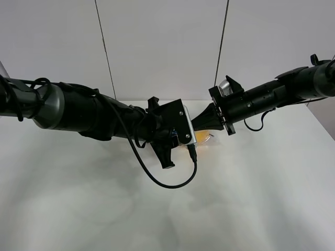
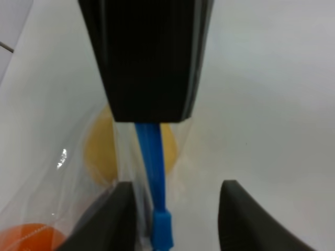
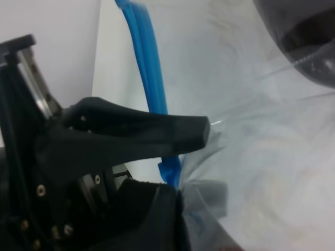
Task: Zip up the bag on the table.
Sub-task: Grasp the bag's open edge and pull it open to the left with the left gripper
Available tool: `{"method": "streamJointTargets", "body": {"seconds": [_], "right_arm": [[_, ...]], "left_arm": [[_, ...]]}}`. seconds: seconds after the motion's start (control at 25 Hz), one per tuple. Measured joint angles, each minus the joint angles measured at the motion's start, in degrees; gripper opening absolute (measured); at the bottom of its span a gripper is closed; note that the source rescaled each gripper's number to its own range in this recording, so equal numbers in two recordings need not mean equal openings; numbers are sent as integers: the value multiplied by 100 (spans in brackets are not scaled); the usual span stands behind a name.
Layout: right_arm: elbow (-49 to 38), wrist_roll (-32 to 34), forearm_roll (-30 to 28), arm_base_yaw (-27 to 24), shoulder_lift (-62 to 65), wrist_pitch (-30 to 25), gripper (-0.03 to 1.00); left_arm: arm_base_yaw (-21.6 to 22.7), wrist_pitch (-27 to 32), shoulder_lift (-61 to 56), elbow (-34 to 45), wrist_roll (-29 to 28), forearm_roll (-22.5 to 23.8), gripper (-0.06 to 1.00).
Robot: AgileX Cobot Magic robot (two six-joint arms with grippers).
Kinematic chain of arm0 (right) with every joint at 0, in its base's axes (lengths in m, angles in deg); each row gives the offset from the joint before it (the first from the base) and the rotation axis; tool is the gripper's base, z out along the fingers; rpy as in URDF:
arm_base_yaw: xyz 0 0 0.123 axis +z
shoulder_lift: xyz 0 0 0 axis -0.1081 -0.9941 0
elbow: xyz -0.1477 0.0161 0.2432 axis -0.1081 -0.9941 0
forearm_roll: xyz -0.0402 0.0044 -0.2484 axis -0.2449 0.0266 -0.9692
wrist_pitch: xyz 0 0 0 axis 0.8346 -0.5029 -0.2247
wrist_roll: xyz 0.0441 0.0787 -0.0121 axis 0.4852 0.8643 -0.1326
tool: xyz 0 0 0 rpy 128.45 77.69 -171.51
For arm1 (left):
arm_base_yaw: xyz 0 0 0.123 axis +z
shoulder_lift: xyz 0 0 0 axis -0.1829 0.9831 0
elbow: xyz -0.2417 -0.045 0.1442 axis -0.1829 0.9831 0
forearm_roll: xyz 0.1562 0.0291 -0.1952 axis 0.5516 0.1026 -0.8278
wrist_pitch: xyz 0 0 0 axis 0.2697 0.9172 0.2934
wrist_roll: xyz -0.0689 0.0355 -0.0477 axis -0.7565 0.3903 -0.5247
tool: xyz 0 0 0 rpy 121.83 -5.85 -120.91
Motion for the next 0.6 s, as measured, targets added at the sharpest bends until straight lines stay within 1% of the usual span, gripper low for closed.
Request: {"method": "streamJointTargets", "body": {"seconds": [0.12, 0.24, 0.4, 0.6], "right_arm": [[0, 0, 0, 0, 0, 0, 0], [0, 0, -11, 0, 0, -4, 0], [0, 0, -11, 0, 0, -4, 0], [0, 0, -5, 0, 0, -4, 0]], "left_arm": [[5, -30, 0, 0, 0, 0, 37], [5, -41, -7, 0, 8, 0, 30], [5, -25, -105, 0, 8, 0, 27], [5, 1, -141, 0, 2, 0, 26]]}}
